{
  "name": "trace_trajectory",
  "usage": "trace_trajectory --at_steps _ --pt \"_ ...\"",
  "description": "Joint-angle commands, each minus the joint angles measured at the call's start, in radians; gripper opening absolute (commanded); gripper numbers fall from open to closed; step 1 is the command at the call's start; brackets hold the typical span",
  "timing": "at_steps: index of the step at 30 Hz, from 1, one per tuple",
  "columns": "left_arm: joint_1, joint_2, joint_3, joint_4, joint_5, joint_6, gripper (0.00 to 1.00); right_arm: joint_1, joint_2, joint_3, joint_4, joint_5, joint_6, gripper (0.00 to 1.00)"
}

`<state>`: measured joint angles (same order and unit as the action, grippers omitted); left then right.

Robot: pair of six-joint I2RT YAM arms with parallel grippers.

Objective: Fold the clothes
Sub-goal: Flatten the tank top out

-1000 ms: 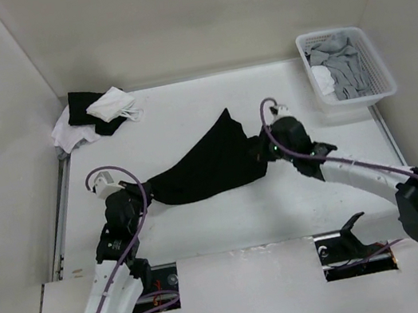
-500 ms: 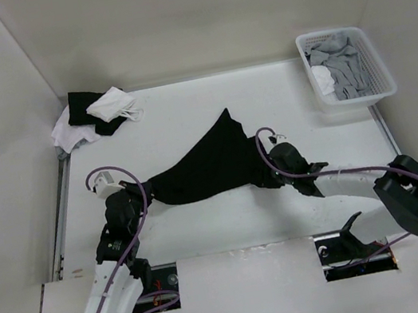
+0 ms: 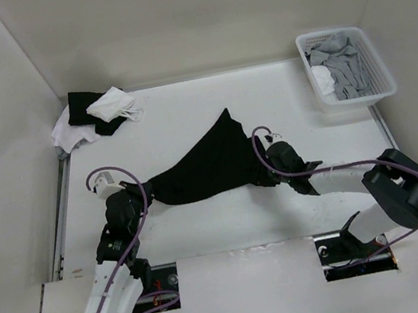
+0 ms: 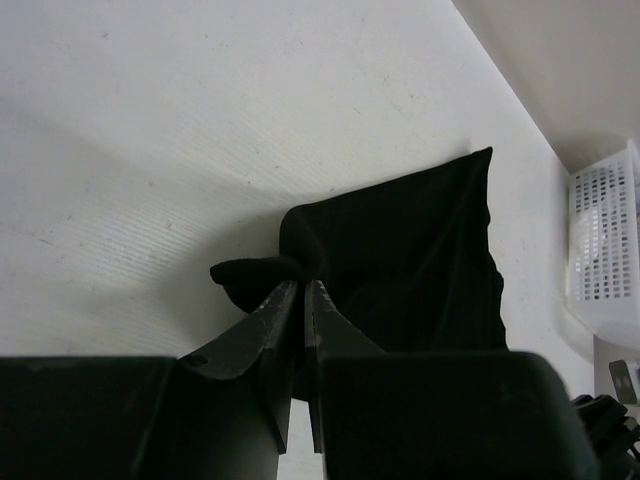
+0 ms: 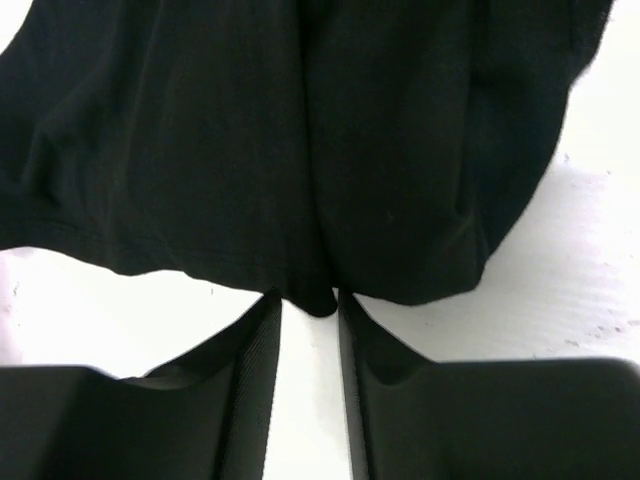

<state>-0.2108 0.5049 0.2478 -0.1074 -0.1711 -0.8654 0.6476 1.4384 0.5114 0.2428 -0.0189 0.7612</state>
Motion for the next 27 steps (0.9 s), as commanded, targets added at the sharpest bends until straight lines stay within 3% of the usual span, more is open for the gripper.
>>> trace_trajectory --at_steps 1,5,7,12,21,24,27 --pt "0.0 -0.009 -0.005 0.051 0.012 -0.006 0.06 -0.007 0.02 0.036 0.076 -0.012 0.01 0.3" --pt "0.0 -0.009 -0.005 0.051 0.012 -0.006 0.06 -0.003 0.017 0.038 0.076 0.0 0.016 0.15" --pt "0.0 -0.009 -0.004 0.049 0.012 -0.003 0.06 -0.003 -0.027 0.026 0.061 0.005 0.024 0.13" --pt "0.004 -0.011 0.001 0.017 0.019 0.003 0.08 0.02 -0.332 -0.036 -0.127 0.007 0.049 0.11" --pt "0.073 -0.037 0.001 -0.153 0.001 -0.029 0.43 0.062 -0.893 -0.172 -0.62 0.066 0.202 0.07" --pt "0.093 -0.042 0.011 -0.201 0.002 -0.03 0.44 0.086 -0.941 -0.166 -0.646 0.131 0.214 0.06" --pt "0.11 -0.032 0.024 -0.256 -0.013 -0.03 0.43 0.082 -0.857 -0.148 -0.558 0.137 0.178 0.08"
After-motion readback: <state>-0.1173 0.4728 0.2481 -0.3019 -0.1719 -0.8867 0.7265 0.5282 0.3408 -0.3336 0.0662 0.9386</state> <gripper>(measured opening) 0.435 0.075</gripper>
